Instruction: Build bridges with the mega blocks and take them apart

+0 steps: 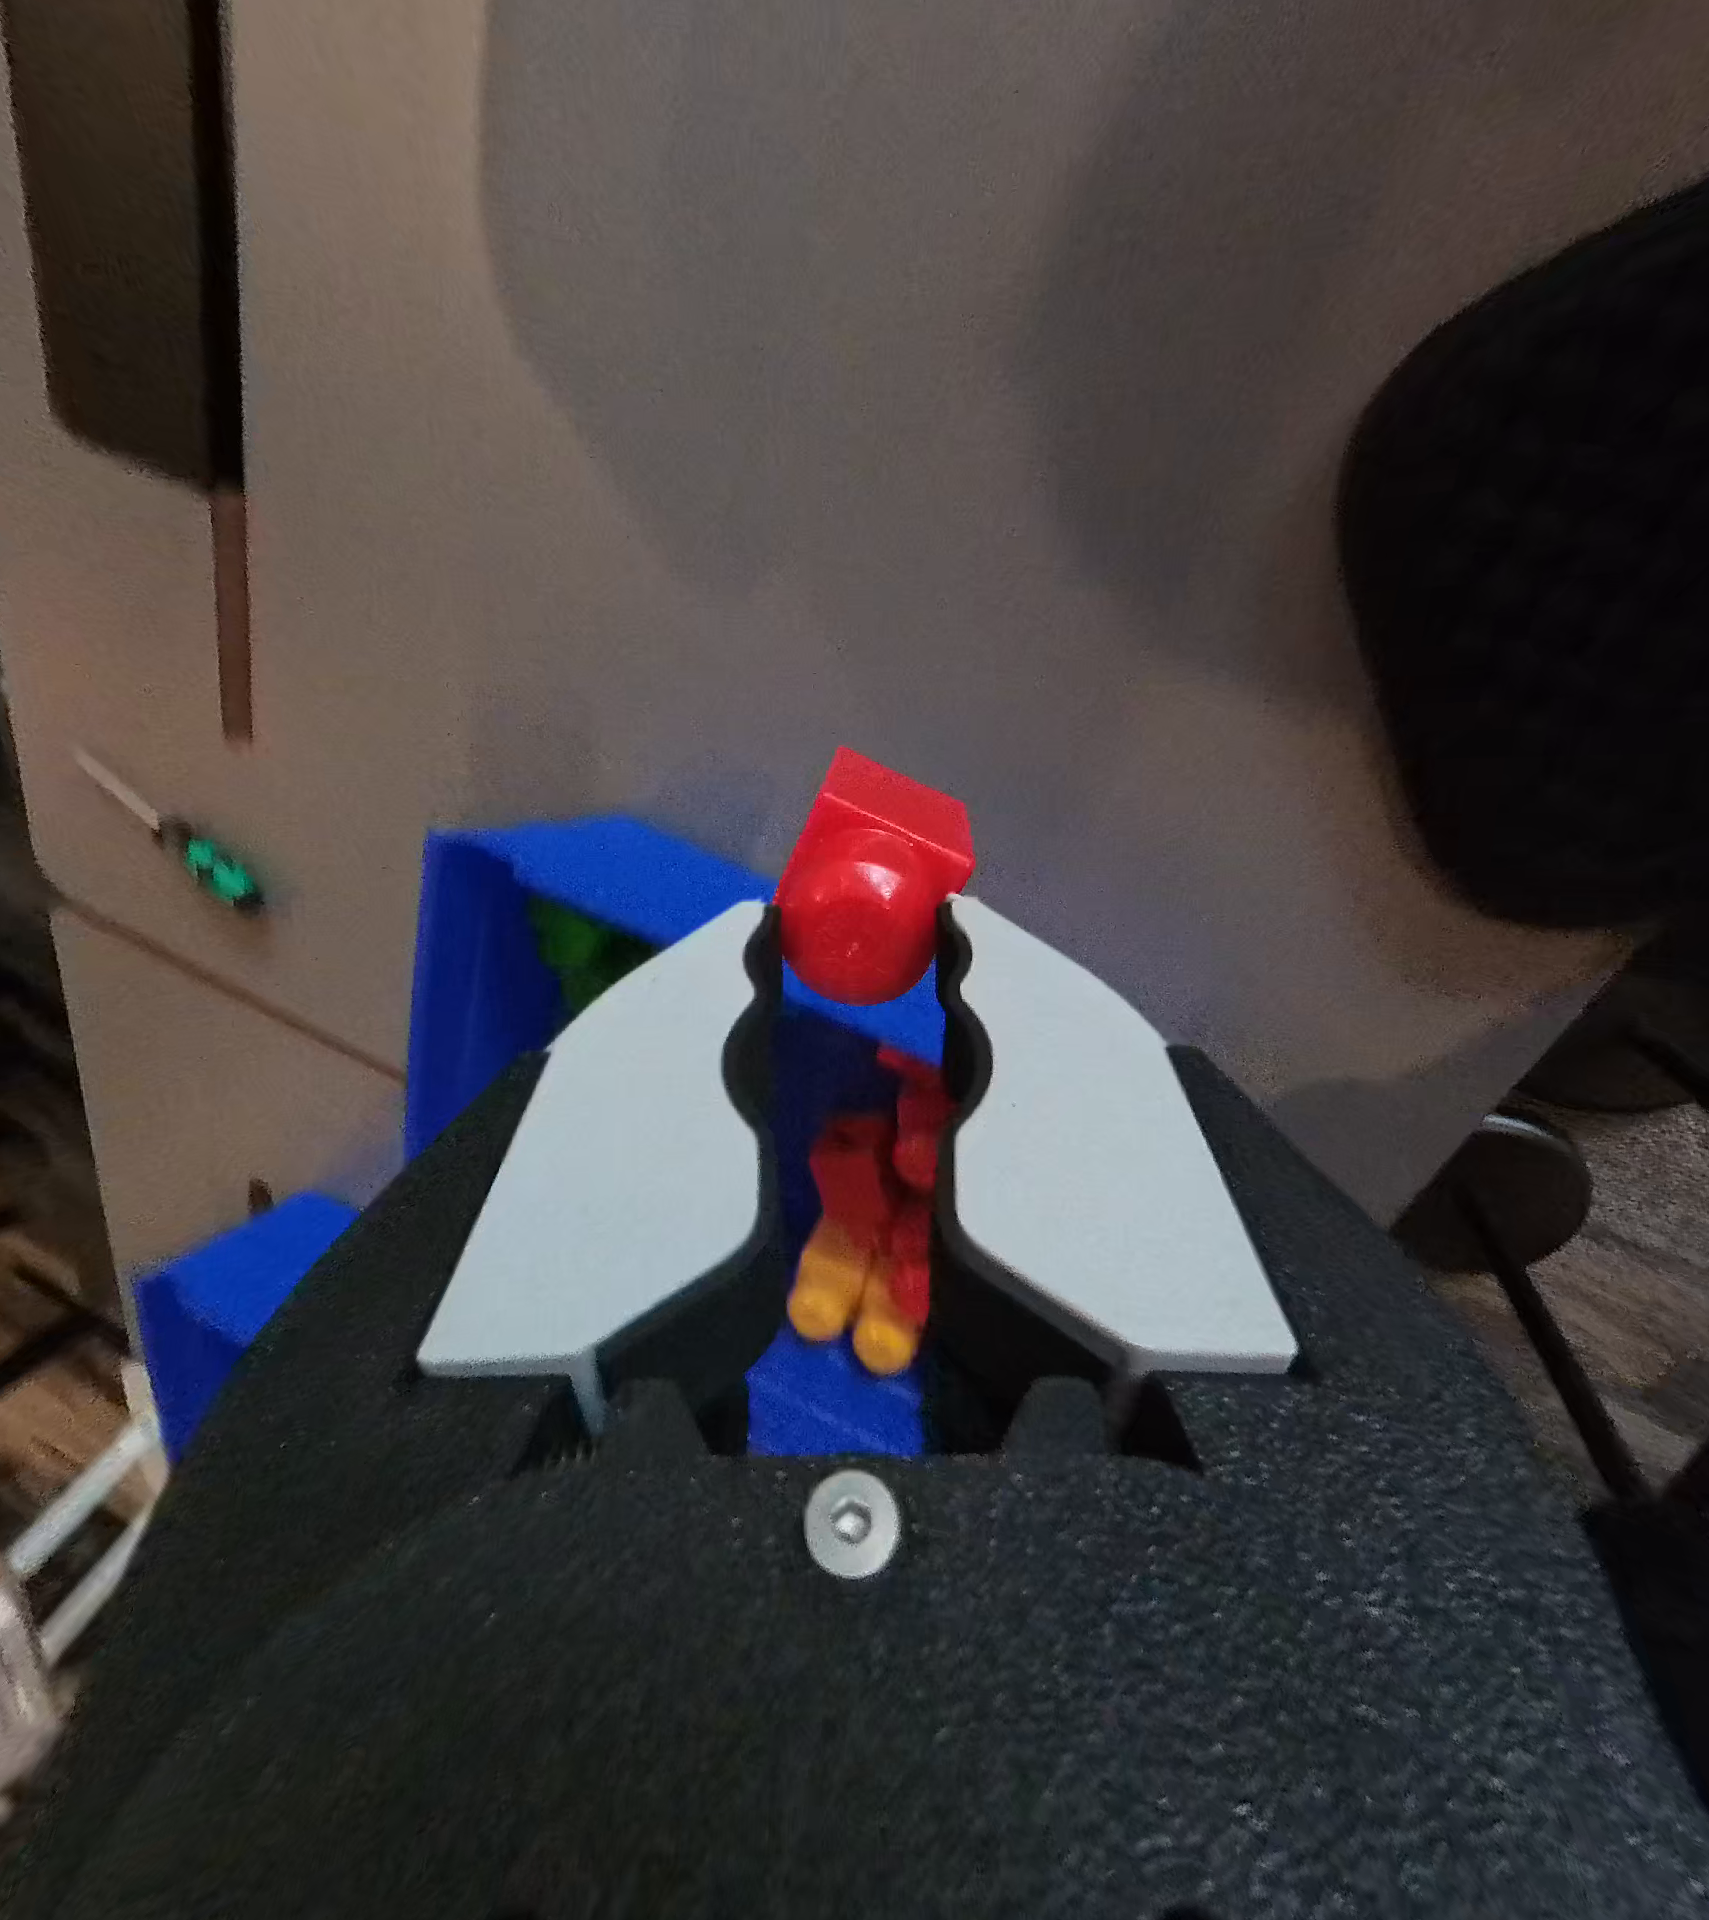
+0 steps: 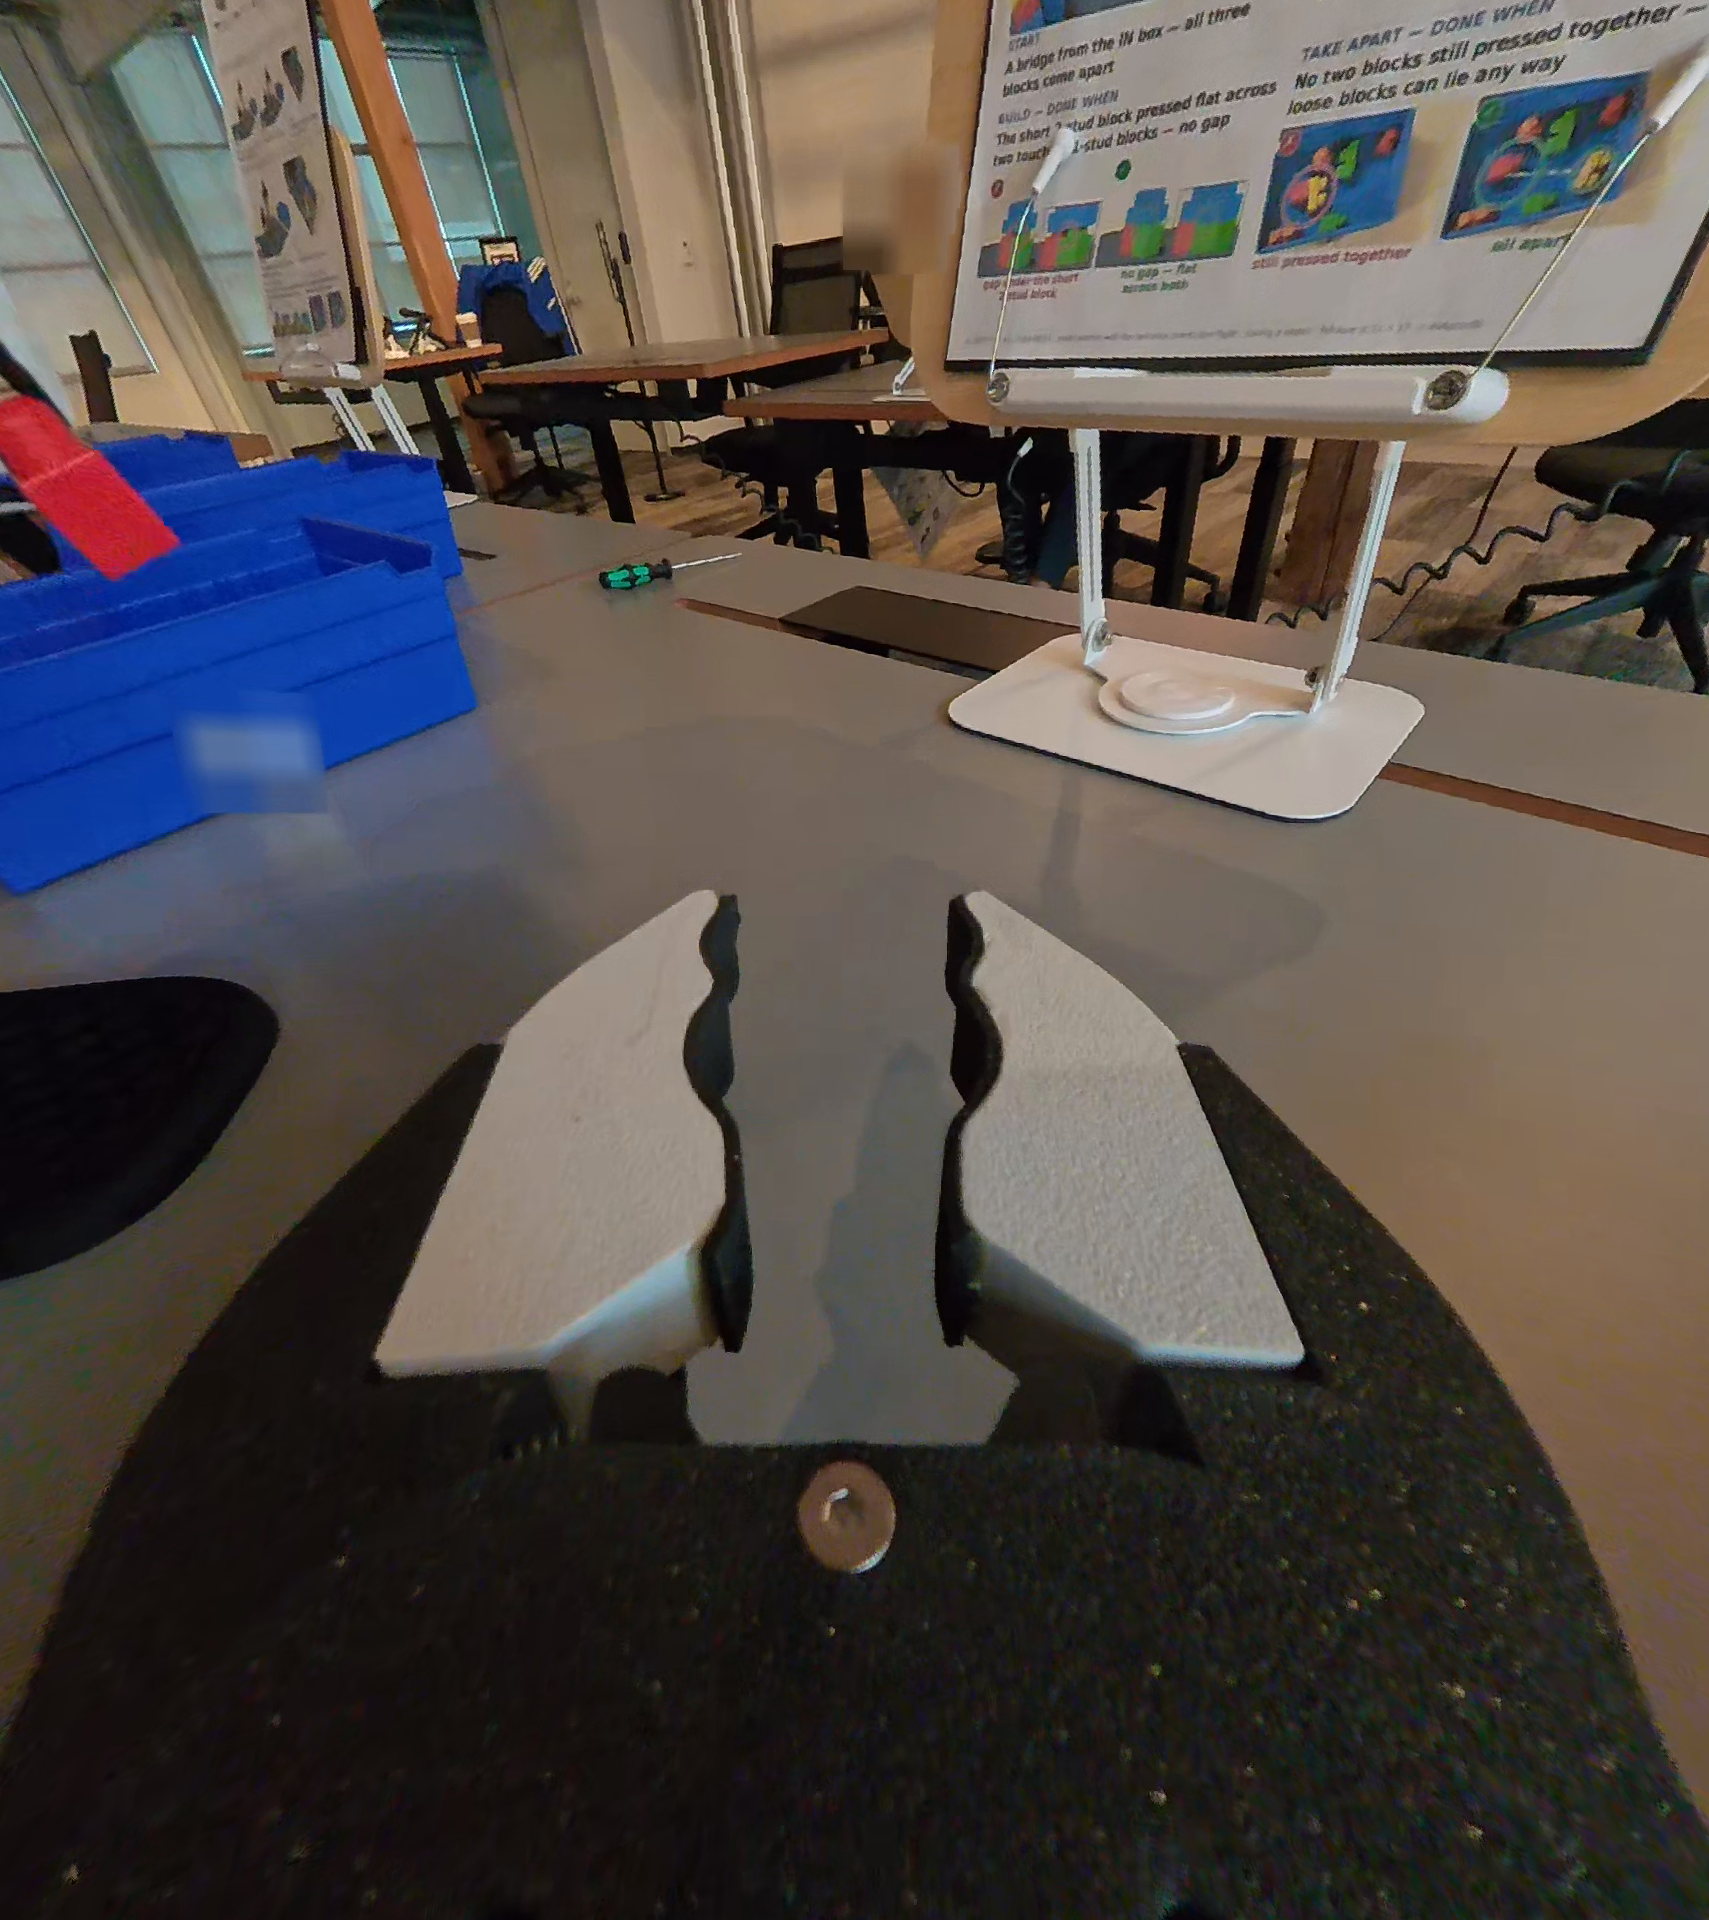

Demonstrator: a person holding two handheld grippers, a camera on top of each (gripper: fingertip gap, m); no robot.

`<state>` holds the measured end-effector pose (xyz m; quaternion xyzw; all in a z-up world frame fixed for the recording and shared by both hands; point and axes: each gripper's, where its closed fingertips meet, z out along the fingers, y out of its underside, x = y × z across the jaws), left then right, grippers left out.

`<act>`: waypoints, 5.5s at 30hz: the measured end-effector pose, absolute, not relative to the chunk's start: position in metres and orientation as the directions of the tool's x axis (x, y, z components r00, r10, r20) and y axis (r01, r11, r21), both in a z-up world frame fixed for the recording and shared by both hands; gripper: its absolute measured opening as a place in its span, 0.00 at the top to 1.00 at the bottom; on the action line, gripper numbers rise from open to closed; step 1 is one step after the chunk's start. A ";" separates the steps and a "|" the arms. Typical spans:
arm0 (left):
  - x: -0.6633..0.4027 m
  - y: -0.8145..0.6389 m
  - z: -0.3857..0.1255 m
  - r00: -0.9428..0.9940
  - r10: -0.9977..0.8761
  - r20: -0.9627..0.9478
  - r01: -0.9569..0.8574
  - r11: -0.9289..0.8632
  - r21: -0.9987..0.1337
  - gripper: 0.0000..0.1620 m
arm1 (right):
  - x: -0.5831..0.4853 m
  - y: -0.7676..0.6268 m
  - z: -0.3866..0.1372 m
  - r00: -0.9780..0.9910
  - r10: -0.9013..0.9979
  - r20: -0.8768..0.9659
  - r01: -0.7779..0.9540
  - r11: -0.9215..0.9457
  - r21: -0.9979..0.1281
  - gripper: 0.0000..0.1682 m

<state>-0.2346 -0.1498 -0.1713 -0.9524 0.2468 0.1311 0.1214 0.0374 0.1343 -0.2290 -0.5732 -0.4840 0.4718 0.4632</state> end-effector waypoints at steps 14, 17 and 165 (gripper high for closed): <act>-0.102 -0.019 -0.255 0.787 -0.606 -0.117 -0.614 -0.751 -0.242 0.83 | 0.029 0.134 -0.257 0.090 0.995 -0.047 0.250 -0.069 -0.966 0.77; -0.087 -0.010 -0.264 0.790 -0.606 -0.095 -0.609 -0.758 -0.233 0.83 | 0.029 0.134 -0.260 0.091 0.995 -0.047 0.263 -0.070 -0.962 0.77; -0.042 -0.003 -0.197 0.710 -0.692 -0.132 -0.693 -0.654 -0.302 0.82 | 0.028 0.129 -0.294 0.051 0.998 -0.023 0.433 -0.043 -0.900 0.77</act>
